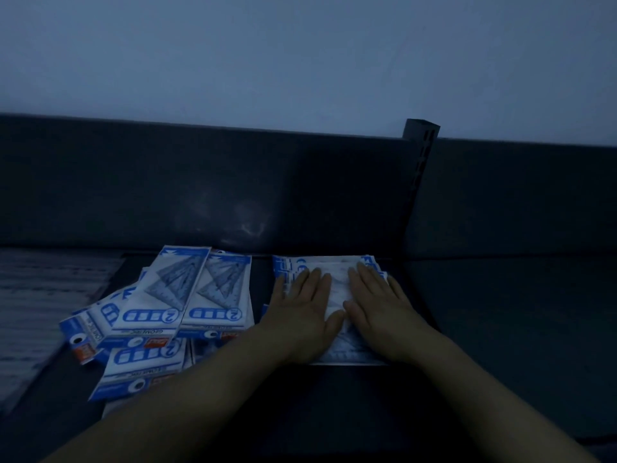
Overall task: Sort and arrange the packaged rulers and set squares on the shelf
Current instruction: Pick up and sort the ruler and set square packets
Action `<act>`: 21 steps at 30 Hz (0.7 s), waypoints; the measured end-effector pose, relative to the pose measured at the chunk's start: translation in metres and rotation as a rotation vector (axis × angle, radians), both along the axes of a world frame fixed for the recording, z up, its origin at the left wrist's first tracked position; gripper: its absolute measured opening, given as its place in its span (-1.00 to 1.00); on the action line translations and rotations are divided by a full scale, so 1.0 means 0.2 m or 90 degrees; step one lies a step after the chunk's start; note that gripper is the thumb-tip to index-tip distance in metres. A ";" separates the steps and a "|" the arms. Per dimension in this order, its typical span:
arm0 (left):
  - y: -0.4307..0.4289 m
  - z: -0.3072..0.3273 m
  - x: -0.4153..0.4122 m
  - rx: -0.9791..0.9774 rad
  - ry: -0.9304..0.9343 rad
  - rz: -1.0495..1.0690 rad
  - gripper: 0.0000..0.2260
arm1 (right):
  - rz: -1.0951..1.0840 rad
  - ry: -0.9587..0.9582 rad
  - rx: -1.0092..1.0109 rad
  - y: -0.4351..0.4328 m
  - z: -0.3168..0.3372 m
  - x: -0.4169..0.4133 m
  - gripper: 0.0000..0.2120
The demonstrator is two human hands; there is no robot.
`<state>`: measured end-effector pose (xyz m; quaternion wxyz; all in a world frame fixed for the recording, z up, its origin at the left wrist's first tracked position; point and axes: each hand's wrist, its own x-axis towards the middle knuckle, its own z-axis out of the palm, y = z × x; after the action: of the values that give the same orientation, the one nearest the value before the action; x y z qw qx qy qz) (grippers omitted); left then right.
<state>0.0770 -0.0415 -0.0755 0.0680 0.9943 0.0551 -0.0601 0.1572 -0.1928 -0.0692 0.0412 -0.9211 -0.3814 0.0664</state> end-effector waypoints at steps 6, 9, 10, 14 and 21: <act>0.03 0.02 -0.14 0.031 0.040 0.024 -0.33 | -0.006 0.001 0.025 -0.05 -0.02 -0.06 -0.36; 0.02 0.01 -0.18 0.021 0.042 0.031 -0.31 | -0.002 0.021 0.001 -0.06 -0.01 -0.09 -0.34; 0.01 0.00 -0.19 0.018 0.031 0.033 -0.30 | -0.007 0.014 0.005 -0.06 -0.01 -0.10 -0.34; 0.03 0.07 -0.28 0.015 -0.052 0.025 -0.36 | -0.021 0.005 -0.028 -0.08 0.00 -0.15 -0.34; 0.58 0.20 -0.51 0.020 -0.237 0.378 -0.55 | 0.023 0.045 0.146 0.15 0.16 -0.35 -0.40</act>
<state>-0.0257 0.0740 -0.0351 0.0762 0.9299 0.3292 0.1453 0.0862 -0.1629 -0.0365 0.1585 -0.9003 -0.4015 0.0553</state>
